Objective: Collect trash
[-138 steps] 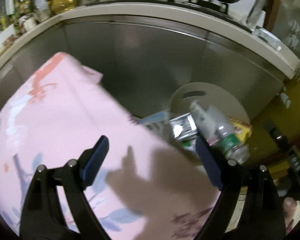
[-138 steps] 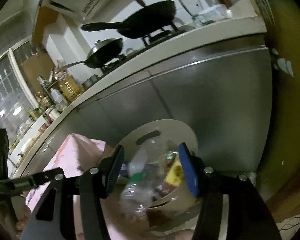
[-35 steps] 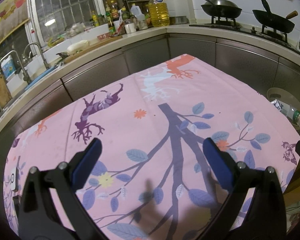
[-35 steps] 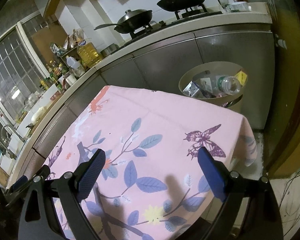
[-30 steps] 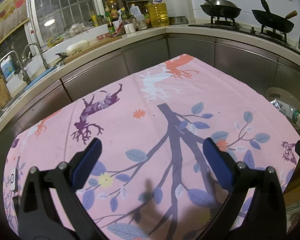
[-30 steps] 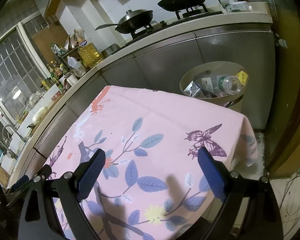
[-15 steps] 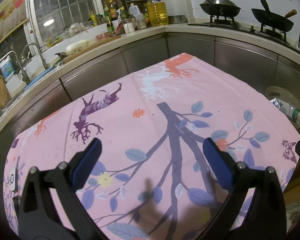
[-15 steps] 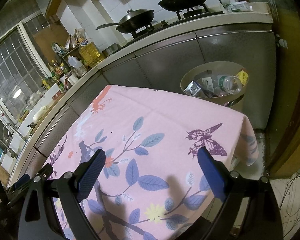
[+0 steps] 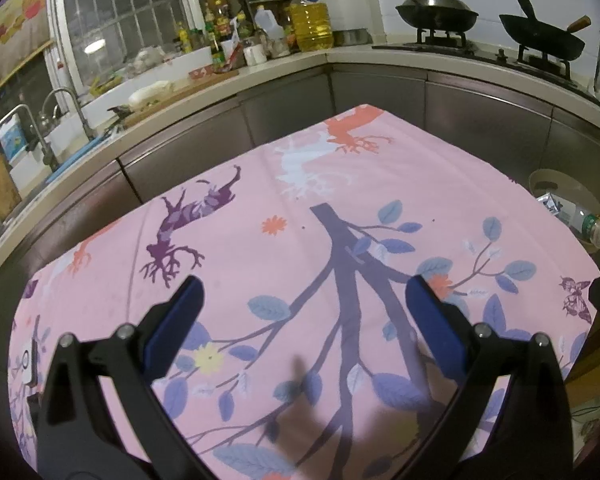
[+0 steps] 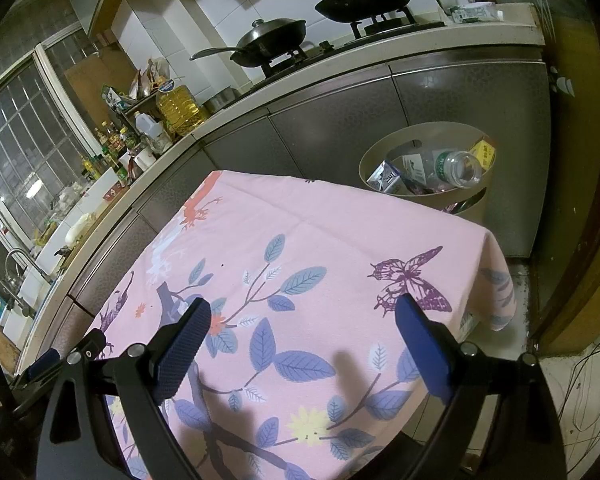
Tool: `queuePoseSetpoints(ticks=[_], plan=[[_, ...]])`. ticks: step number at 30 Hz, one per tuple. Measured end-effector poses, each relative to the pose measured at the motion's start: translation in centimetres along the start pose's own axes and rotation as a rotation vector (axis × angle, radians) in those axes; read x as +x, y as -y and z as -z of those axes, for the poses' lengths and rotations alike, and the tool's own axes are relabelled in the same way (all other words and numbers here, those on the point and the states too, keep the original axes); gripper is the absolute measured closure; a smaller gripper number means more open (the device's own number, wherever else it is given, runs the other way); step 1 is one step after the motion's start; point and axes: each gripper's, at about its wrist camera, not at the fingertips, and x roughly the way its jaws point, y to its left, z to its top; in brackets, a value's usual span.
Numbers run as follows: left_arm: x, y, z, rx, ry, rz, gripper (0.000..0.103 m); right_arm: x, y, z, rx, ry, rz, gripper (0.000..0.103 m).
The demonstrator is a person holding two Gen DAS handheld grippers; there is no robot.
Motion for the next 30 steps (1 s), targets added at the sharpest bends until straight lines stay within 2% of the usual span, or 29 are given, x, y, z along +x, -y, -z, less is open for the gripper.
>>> queuePoseSetpoints(ticks=[15,30], plan=[[0.1,-0.4,0.0,0.003,-0.001,-0.01,0.006,0.0,0.0,0.0,0.001,0.001,0.0,0.013],[-0.1,0.7,-0.1,0.047,0.005,0.002,0.006,0.0,0.1,-0.1,0.002,-0.002,-0.001,0.014]])
